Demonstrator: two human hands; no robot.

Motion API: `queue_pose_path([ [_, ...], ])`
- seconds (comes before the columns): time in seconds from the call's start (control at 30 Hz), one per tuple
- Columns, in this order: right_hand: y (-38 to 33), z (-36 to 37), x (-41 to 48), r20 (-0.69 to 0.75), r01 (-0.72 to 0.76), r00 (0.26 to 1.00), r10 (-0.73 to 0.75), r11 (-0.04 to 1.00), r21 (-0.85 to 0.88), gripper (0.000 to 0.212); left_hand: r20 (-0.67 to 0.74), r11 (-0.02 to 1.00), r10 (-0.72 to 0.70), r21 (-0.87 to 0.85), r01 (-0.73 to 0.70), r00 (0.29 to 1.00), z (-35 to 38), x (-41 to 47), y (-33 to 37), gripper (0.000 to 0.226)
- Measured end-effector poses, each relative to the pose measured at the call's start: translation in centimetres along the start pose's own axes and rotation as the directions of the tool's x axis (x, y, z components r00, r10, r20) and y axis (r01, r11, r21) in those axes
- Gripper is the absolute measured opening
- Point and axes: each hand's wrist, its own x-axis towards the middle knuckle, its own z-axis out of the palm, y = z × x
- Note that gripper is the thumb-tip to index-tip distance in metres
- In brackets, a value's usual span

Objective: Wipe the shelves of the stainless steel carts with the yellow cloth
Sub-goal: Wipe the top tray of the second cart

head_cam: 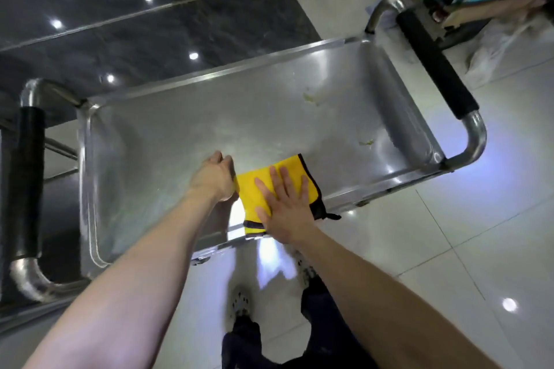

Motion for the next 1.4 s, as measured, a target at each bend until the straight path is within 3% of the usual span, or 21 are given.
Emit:
queue_pose_path([
  [0.1, 4.6, -0.9, -0.1, -0.073, 0.038, 0.997, -0.036, 0.999, 0.018, 0.071, -0.045, 0.999, -0.036, 0.001, 0.036, 0.998, 1.2, 0.1, 1.0, 0.075],
  [0.2, 10.6, -2.6, 0.1, -0.038, -0.007, 0.999, 0.006, 1.0, -0.014, 0.071, -0.043, 0.997, -0.067, -0.027, 0.066, 0.997, 0.7, 0.1, 1.7, 0.088],
  [0.43, 26.4, -7.2, 1.8, -0.027, -0.34, 0.939, 0.342, 0.938, 0.06, 0.082, 0.036, 0.981, -0.182, -0.056, 0.184, 0.983, -1.3, 0.2, 4.1, 0.126],
  [0.6, 25.9, -7.1, 6.1, -0.047, -0.454, 0.885, 0.463, 0.881, 0.132, 0.085, 0.019, 0.979, -0.197, -0.041, 0.197, 0.98, -1.6, 0.4, 4.6, 0.125],
  [0.67, 22.8, -6.5, 8.0, -0.097, -0.425, 0.895, 0.435, 0.898, 0.11, 0.084, 0.014, 0.978, -0.205, -0.032, 0.205, 0.979, -1.7, 0.6, 4.7, 0.126],
  [0.8, 15.1, -5.0, 11.0, -0.126, -0.118, 0.985, 0.114, 0.993, -0.023, 0.083, 0.016, 0.984, -0.175, 0.043, 0.174, 0.984, -2.5, 1.2, 5.0, 0.141],
  [0.9, 12.7, -4.2, 12.2, -0.118, 0.029, 0.992, -0.036, 0.998, -0.064, 0.085, 0.06, 0.975, -0.187, 0.13, 0.178, 0.981, -3.3, 2.2, 6.0, 0.149],
  [1.07, 13.5, -3.8, 12.9, -0.121, 0.024, 0.992, -0.031, 0.998, -0.06, 0.085, 0.025, 0.97, -0.241, -0.035, 0.242, 0.97, -5.0, 4.3, 8.3, 0.143],
  [1.27, 16.3, -4.3, 12.8, -0.197, 0.079, 0.976, -0.089, 0.995, -0.056, 0.074, 0.042, 0.975, -0.221, 0.011, 0.221, 0.974, -4.9, 5.0, 8.3, 0.16],
  [1.4, 23.9, -6.9, 15.2, -0.176, -0.084, 0.981, 0.079, 0.996, -0.022, 0.072, 0.028, 0.974, -0.225, 0.021, 0.224, 0.974, -5.1, 4.7, 8.3, 0.16],
])
